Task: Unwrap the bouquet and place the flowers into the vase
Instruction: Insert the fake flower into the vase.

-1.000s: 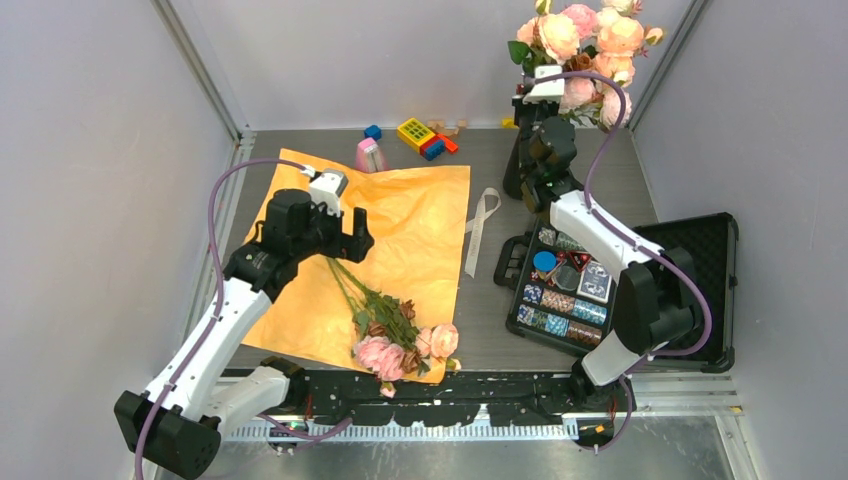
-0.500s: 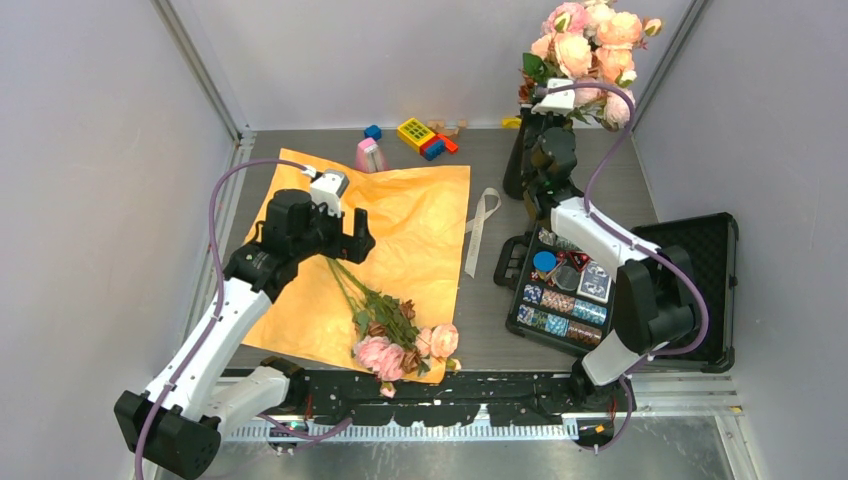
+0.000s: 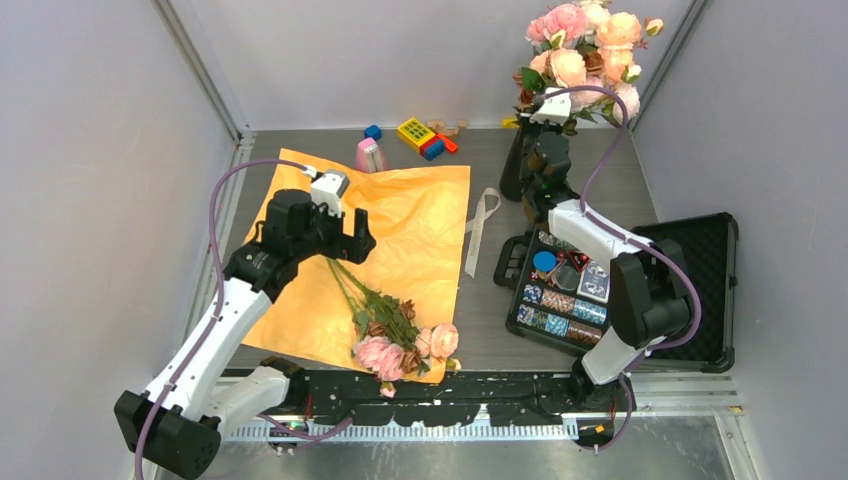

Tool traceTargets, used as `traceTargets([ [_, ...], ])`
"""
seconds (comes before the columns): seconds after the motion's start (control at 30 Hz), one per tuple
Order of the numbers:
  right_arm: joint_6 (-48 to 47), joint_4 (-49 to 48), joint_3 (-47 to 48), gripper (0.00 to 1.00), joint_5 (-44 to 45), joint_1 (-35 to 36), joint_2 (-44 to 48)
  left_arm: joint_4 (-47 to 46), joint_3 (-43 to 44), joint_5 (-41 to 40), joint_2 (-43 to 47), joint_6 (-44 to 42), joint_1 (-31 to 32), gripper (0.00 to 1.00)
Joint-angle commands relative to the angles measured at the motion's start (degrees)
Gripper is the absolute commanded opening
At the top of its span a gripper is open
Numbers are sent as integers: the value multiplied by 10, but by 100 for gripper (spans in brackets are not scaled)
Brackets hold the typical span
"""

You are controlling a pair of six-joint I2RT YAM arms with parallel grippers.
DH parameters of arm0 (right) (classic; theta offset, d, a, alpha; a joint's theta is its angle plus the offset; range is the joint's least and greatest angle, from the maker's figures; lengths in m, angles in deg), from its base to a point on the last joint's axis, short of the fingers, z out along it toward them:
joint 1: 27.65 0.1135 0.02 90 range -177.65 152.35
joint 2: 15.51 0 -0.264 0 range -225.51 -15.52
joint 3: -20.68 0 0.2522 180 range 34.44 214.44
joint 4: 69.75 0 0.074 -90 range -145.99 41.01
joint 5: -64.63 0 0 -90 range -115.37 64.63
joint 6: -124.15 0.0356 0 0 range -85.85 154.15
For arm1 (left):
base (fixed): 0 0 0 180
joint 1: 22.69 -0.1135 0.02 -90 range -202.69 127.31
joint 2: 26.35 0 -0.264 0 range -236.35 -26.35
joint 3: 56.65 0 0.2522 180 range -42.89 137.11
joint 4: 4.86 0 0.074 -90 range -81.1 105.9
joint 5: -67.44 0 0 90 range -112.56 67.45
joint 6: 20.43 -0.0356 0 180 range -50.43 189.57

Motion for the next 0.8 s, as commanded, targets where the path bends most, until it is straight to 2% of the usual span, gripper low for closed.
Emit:
traceTargets([
  [0.0,24,11,-2,1,21,-3,-6,-15,-2,10,9,-6,-1,98],
  [0.3,27,16,-13,22,19,-4,5,-14,-2,9,8,-6,-1,98],
  [0.67,25,26,-19,35,16,-4,12,-13,-1,7,8,-6,-1,98],
  [0.77,26,28,-24,43,17,-4,17,-13,-1,5,8,-6,-1,98],
])
